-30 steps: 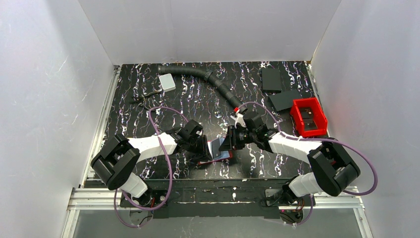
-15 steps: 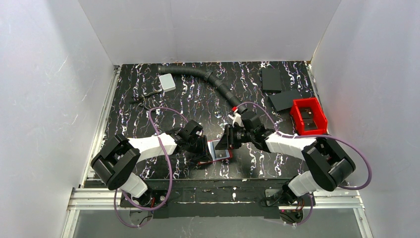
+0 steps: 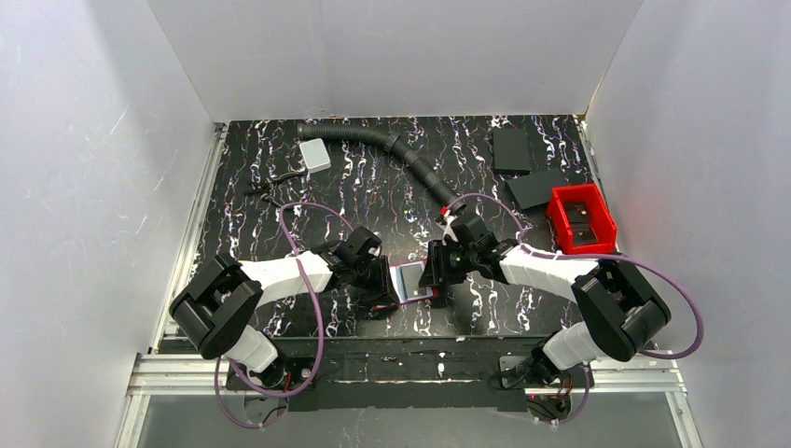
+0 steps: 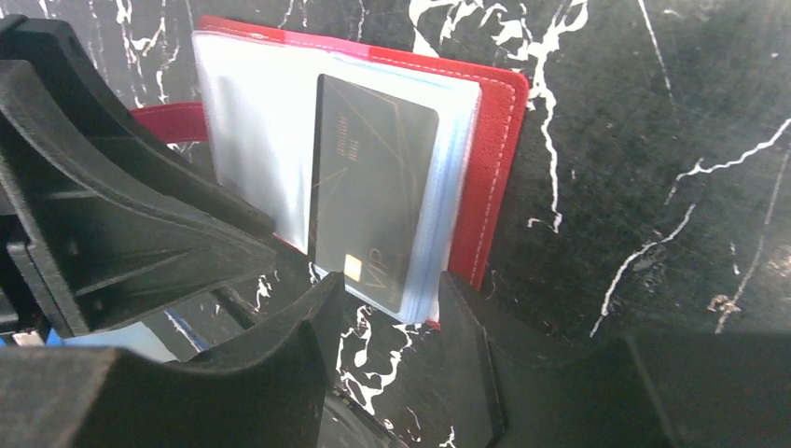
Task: Put the credit cards into the card holder
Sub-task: Insert the credit card into the card holder.
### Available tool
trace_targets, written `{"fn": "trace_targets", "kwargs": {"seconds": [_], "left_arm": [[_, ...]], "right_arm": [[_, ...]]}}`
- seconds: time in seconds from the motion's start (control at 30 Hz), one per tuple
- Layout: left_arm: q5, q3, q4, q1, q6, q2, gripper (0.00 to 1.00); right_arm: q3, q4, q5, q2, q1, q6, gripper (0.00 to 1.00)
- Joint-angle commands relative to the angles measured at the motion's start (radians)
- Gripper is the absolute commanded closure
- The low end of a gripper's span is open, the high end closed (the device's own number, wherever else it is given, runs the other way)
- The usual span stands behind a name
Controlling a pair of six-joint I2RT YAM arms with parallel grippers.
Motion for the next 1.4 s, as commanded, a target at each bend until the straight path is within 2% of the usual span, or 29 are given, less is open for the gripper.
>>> {"fn": "trace_targets", "kwargs": {"seconds": [0.0,0.13,0.27,0.4,0.63,0.87,1.37], "left_arm": [[-0.009,0.000,-0.027,0.000,0.013,-0.009,0.74],[-0.010,0.000,-0.027,0.000,0.015,-0.008,0.74],[-0.008,-0.005,-0.019,0.000,0.008,-0.009,0.74],[-0.009,-0.004,-0.023,-0.001,0.011,-0.011,0.74],[-0.009,-0.010,-0.022,0.000,0.012,-0.013,0.74],[-0.006,-0.004,-0.019,-0.001,0.011,-0.008,0.74],[-0.002,0.002,-0.023,0.000,0.013,-0.005,0.74]], "right_arm": [[0.018,-0.023,0.034,-0.030,0.000,-0.024,0.49],[0.000,0.084,-0.065,-0.001,0.001,0.017,0.50],[-0.008,0.128,-0.085,0.009,0.001,0.039,0.52],[-0.013,0.121,-0.071,0.017,0.001,0.035,0.52],[-0.007,-0.016,0.039,-0.045,0.001,-0.021,0.47],[-0.032,0.081,-0.041,-0.012,0.001,0.015,0.48],[-0.041,0.161,-0.090,0.031,0.003,0.044,0.52]]}}
